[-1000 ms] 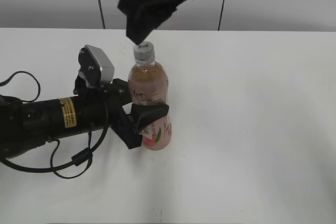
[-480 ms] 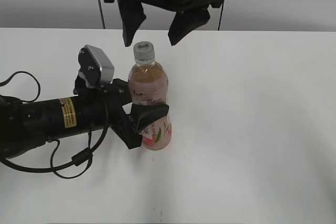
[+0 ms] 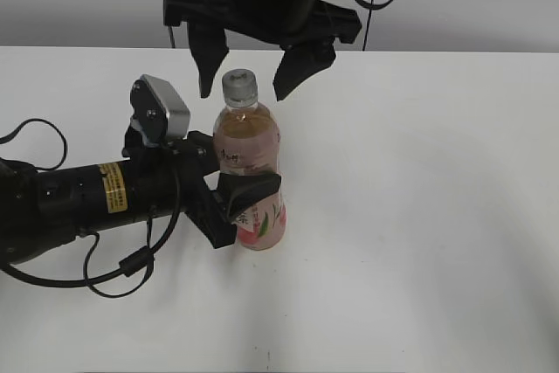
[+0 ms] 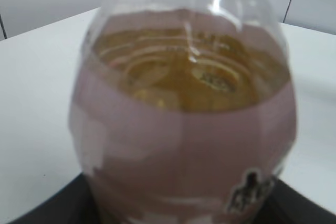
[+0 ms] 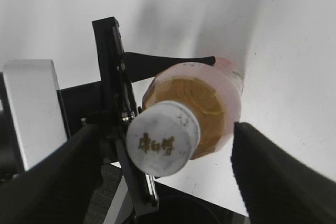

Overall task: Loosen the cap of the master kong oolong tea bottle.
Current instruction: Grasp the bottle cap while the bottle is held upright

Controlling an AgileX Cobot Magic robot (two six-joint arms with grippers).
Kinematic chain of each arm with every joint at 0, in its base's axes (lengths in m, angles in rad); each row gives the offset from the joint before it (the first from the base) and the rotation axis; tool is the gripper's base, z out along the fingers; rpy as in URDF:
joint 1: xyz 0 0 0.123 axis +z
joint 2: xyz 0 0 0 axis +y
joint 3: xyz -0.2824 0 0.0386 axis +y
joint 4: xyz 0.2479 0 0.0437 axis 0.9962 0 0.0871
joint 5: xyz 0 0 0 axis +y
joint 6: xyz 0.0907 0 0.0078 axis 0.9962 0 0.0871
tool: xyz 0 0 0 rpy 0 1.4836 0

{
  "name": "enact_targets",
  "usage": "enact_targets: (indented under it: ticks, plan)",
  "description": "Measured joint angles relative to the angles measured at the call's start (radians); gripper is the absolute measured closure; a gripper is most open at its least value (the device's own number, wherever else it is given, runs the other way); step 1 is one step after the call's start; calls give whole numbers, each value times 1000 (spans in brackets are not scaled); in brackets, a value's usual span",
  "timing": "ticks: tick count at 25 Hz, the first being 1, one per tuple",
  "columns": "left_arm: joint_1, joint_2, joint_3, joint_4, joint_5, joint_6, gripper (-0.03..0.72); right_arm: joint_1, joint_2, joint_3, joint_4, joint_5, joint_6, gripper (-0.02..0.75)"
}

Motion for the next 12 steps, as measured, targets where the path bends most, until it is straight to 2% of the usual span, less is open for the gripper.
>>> enact_targets:
  ticks: [4, 7, 9, 12]
  plan:
    - [0, 0, 0, 1, 0, 0, 303, 0, 7, 0, -8, 0, 1, 157]
    - [0, 0, 0, 1, 0, 0, 303, 0, 8, 0, -8, 0, 1, 206]
    - [0, 0, 0, 1, 0, 0, 303, 0, 8, 0, -8, 0, 1, 273]
    - [0, 0, 0, 2, 0, 0, 303, 0, 8, 0, -5, 0, -15, 445]
